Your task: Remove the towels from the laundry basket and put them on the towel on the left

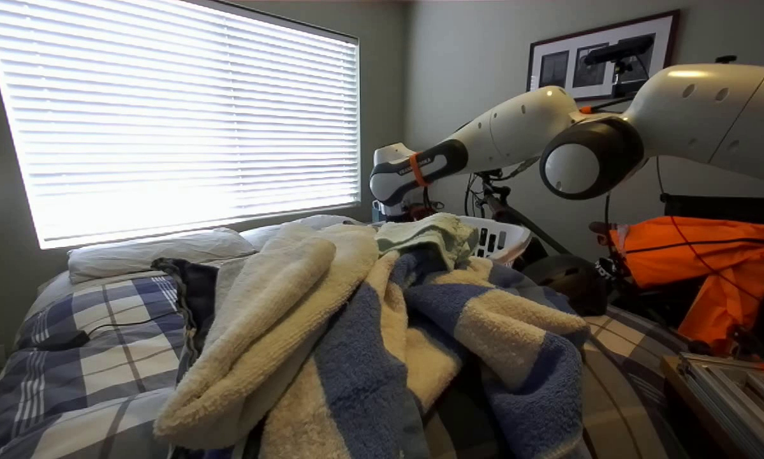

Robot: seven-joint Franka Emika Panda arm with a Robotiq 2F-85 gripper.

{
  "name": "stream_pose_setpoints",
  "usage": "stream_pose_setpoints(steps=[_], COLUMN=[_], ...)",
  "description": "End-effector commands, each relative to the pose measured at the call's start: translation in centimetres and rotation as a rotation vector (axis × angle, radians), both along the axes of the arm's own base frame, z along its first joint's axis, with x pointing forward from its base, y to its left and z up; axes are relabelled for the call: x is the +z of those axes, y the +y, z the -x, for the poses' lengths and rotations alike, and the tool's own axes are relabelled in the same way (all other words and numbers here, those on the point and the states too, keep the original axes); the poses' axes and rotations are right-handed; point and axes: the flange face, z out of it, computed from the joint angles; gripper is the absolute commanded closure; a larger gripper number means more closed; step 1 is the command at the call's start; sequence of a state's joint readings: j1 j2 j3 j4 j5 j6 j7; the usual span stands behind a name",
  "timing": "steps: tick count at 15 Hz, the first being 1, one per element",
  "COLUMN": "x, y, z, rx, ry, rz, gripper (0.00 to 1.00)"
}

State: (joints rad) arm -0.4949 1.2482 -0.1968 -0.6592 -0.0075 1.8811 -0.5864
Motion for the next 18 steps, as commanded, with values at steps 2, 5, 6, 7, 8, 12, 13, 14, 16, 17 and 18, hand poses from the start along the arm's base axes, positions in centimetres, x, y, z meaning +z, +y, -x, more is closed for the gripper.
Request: stream_pose_setpoints(steps=[2,5,6,7,8,12,13,14,16,17,18], x=[2.1,2.6,2.7,2.8,1.8,2.2,2.3,2.3,3.0,3.8,5.2], y=[0.2,0.4,0.6,0.9,0.1,0.6,0.7,0.8,1.6,2.3,3.4], z=[0.7,1.2,1.5,2.0,0.5,1.3,1.4,1.4,1.4,1.2,1.2], rx=[0.247,0.406,0.457,0.494,0.414,0.472,0.474,0.474,0.496,0.516,0.546], ry=[-0.032,-0.075,-0.085,-0.082,-0.064,-0.06,-0.06,-0.061,-0.065,-0.074,-0.091], rz=[-0.047,-0.037,-0.051,-0.077,-0.028,-0.059,-0.061,-0.062,-0.069,-0.052,-0.038], gripper=[0.99,0.99,0.99,0.99,0.95,0.95,0.95,0.95,0.99,0.99,0.99])
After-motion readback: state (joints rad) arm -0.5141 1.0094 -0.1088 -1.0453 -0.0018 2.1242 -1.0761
